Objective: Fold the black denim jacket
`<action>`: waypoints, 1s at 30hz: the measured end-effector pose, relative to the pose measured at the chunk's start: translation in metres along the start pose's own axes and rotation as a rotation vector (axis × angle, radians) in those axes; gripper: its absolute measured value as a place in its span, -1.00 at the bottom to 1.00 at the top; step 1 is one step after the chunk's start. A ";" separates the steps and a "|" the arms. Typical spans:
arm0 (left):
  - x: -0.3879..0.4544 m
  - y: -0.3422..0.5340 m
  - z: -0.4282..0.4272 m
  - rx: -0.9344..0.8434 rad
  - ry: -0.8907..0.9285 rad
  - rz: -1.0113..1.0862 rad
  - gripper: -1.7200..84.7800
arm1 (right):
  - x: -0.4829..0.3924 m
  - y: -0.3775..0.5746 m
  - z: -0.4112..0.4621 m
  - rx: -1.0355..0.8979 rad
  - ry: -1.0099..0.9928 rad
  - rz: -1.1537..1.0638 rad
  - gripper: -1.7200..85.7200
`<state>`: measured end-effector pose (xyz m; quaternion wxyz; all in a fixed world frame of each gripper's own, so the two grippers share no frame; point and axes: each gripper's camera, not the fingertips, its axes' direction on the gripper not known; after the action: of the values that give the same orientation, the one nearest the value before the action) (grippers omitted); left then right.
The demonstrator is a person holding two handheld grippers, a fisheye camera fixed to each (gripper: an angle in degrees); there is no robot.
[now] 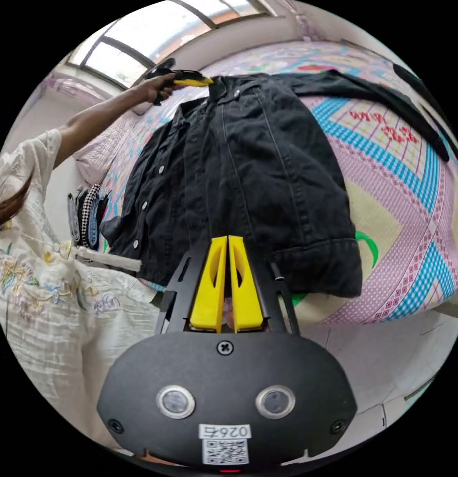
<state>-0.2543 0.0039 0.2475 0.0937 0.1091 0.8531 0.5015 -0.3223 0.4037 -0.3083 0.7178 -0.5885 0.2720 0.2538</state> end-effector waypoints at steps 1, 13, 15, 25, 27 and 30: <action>-0.005 -0.001 -0.005 -0.063 0.093 0.030 -0.96 | 0.003 0.002 0.002 -0.018 -0.012 0.009 -0.98; -0.020 0.040 -0.016 0.024 0.039 0.058 -0.98 | 0.007 -0.033 -0.020 0.105 -0.043 -0.064 -0.98; -0.013 0.033 0.007 0.020 0.011 0.069 -0.98 | 0.009 -0.054 -0.018 0.136 0.002 -0.088 -0.98; -0.047 0.037 0.011 0.292 -0.458 -0.246 -0.98 | -0.004 -0.107 0.007 0.176 0.235 -0.173 -0.98; -0.045 0.041 0.012 0.268 -0.477 -0.248 -0.98 | -0.005 -0.140 0.013 0.223 0.376 -0.235 -0.98; -0.021 0.058 0.015 0.304 -0.364 -0.133 -0.98 | 0.008 -0.186 0.041 0.256 0.565 -0.274 -0.98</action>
<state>-0.2252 0.0381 0.2922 0.2611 0.1541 0.8932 0.3320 -0.1853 0.4109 -0.1760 0.7096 -0.5717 0.4083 -0.0544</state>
